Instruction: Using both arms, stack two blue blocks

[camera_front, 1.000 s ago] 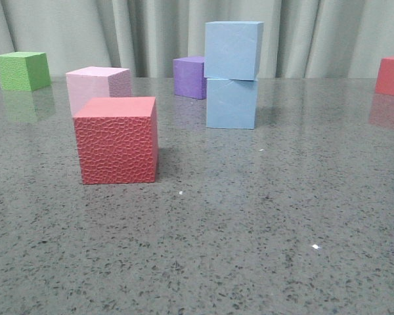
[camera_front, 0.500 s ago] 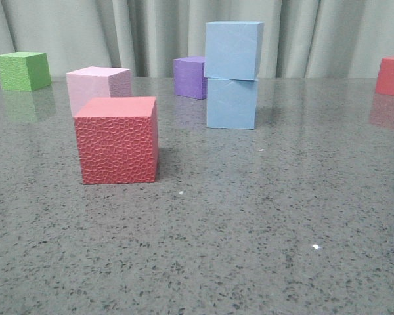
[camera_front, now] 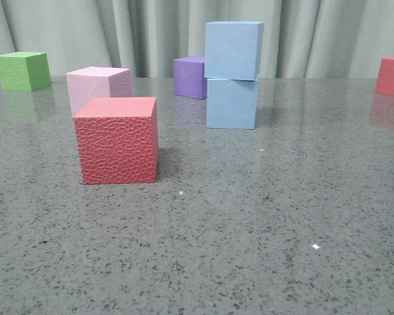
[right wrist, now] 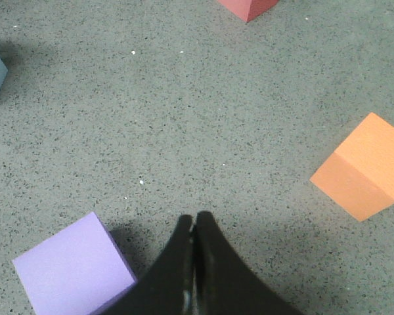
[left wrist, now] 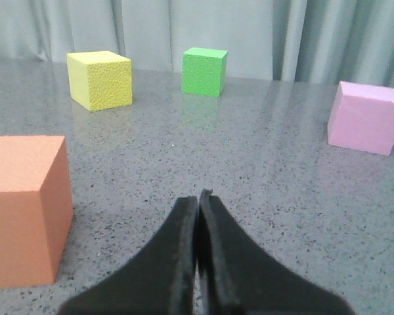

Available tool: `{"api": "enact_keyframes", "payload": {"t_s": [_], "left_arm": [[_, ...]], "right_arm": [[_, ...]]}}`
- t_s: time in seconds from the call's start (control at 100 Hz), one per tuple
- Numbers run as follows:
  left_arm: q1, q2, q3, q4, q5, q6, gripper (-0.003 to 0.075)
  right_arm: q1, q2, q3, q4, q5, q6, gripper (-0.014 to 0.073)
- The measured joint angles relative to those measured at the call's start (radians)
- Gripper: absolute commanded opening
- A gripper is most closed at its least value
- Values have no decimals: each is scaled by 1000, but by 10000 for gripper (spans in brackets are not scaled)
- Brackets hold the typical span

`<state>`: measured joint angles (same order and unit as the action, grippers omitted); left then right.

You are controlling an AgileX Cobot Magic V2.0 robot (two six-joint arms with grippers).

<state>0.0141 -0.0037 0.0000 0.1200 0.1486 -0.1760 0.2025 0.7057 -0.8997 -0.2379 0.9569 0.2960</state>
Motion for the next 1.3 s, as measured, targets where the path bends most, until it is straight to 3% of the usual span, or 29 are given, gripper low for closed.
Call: {"api": "enact_keyframes", "payload": {"t_s": [0.28, 1.3], "left_arm": [[0, 0, 0, 8, -78, 0, -19], [-21, 0, 0, 27, -84, 0, -19]], "right_arm": [[0, 0, 0, 0, 0, 0, -122], [0, 0, 0, 0, 0, 0, -122]]}}
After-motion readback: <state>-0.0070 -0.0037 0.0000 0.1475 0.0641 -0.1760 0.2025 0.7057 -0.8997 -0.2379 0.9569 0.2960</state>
